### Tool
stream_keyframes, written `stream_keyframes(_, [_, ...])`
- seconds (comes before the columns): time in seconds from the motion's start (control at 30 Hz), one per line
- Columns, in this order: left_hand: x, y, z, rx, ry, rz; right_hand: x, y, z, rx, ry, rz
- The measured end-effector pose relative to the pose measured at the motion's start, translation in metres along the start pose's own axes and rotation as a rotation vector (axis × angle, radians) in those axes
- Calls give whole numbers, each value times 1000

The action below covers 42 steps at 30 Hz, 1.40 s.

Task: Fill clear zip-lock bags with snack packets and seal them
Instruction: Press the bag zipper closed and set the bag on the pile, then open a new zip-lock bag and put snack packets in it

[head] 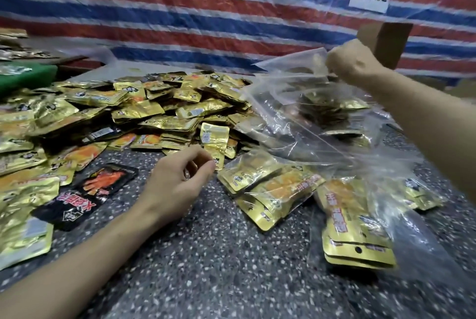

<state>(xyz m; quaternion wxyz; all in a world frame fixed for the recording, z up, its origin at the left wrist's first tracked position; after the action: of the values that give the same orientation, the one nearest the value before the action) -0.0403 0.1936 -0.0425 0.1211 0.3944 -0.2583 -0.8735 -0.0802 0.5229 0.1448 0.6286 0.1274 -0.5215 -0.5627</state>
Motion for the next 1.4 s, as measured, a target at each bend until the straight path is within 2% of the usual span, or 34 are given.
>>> stream_keyframes(0.07, [2,-1,1,13,28,-16,19,4,-28,-153,136,108])
stream_keyframes(0.13, [5,-1,2,20,58,-46,47,-6,-69,-238,313,252])
stream_keyframes(0.23, [6,2,1,-12,81,-22,83,-47,-128,-113,427,542])
stream_keyframes(0.33, [5,5,-1,-73,81,8,97,-93,-178,-13,422,712])
stream_keyframes(0.5, [1,18,-6,-222,70,10,76,-147,-207,85,382,687])
stream_keyframes(0.6, [-5,31,-8,-298,28,64,66,-149,-206,102,395,753])
stream_keyframes(0.77, [-6,53,-10,-313,15,135,65,-142,-213,160,478,781])
stream_keyframes(0.83, [-2,64,-18,-293,38,167,62,-138,-212,150,450,847])
stream_keyframes(0.9, [6,81,-29,-275,71,296,58,-136,-210,149,389,933])
stream_keyframes(1.0, [26,123,-43,-319,176,597,54,-137,-209,158,323,999])
stream_keyframes(1.13, [54,193,-61,-394,408,996,55,-138,-210,172,303,1020])
stream_keyframes(1.2, [75,221,-73,-246,624,1188,55,-138,-211,170,304,1036])
stream_keyframes(1.27, [93,237,-88,0,870,1249,55,-139,-212,174,299,1048])
stream_keyframes(1.3, [99,240,-95,85,925,1268,56,-139,-212,179,297,1048])
stream_keyframes(1.33, [103,243,-100,120,938,1295,56,-139,-213,184,298,1044])
stream_keyframes(1.4, [104,249,-101,27,904,1312,57,-139,-214,190,304,1038])
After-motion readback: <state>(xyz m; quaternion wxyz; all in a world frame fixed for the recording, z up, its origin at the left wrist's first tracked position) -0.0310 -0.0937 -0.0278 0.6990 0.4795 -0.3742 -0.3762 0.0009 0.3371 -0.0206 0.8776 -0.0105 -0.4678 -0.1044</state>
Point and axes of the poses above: each hand's wrist, its own z-axis towards the middle knuckle, its own y-axis out of the back of the hand, x = y × z, the point moved 4 cm from there along z, towards the middle knuckle, and after that the axes turned 9 degrees about z, right-handed, at the moved point
